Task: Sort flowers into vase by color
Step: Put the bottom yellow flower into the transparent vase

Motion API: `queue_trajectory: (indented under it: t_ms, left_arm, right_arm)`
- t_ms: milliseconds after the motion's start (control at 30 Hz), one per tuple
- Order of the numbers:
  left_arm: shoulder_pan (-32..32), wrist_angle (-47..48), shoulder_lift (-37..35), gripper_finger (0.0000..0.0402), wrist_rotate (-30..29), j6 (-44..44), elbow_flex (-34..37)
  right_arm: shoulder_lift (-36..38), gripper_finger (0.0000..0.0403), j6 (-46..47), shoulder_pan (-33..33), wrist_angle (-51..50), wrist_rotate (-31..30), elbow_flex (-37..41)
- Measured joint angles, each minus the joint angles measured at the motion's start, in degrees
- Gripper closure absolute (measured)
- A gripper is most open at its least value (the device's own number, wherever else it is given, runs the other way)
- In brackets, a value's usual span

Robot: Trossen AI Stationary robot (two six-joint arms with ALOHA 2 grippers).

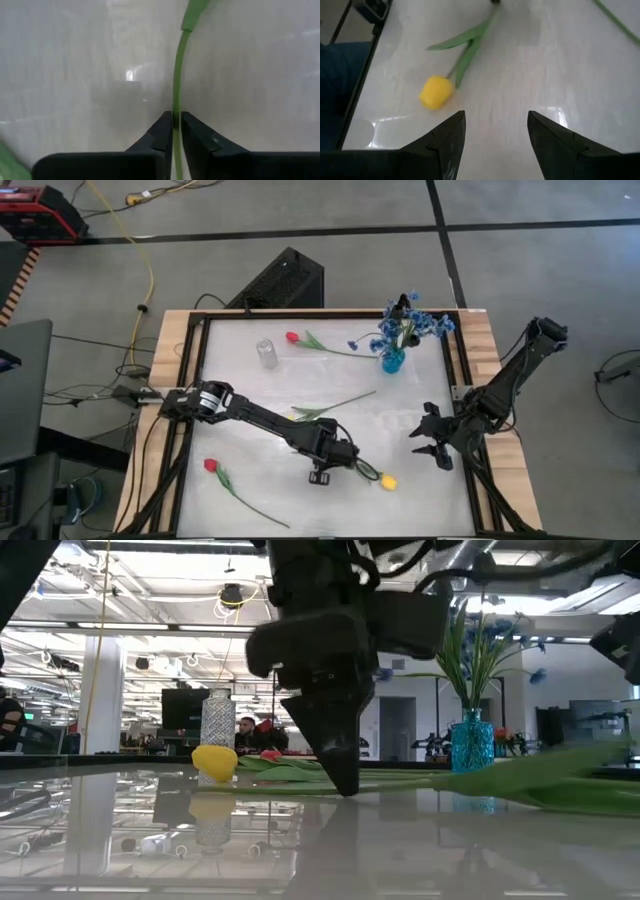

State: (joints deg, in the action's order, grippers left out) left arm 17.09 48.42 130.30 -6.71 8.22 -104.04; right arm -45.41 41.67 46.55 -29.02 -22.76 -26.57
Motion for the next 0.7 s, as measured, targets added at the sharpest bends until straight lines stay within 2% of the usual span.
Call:
queue_trajectory:
  t_ms: [167, 400, 533, 700]
  left_arm:
    - [0.31, -1.98, -0.07, 0.0316, -2.97, -1.81, -1.08]
    - [0.19, -8.16, -0.07, 0.0244, -3.18, -5.27, 0.06]
    - [-0.02, -13.22, -0.07, 0.0227, -1.47, -7.67, 1.09]
    - [-0.58, -14.66, -0.04, 0.0225, 0.23, -7.93, 2.4]
  right_arm:
    - [0.0, 0.0164, -0.05, -1.33, 0.32, 0.03, 0.0]
    - [-0.02, 0.0164, -0.13, -1.42, 1.24, 0.07, 0.0]
    - [-0.02, 0.0164, -0.05, -1.42, 1.38, 0.09, 0.0]
    - [-0.02, 0.0164, 0.3, -1.42, 1.44, 0.09, 0.0]
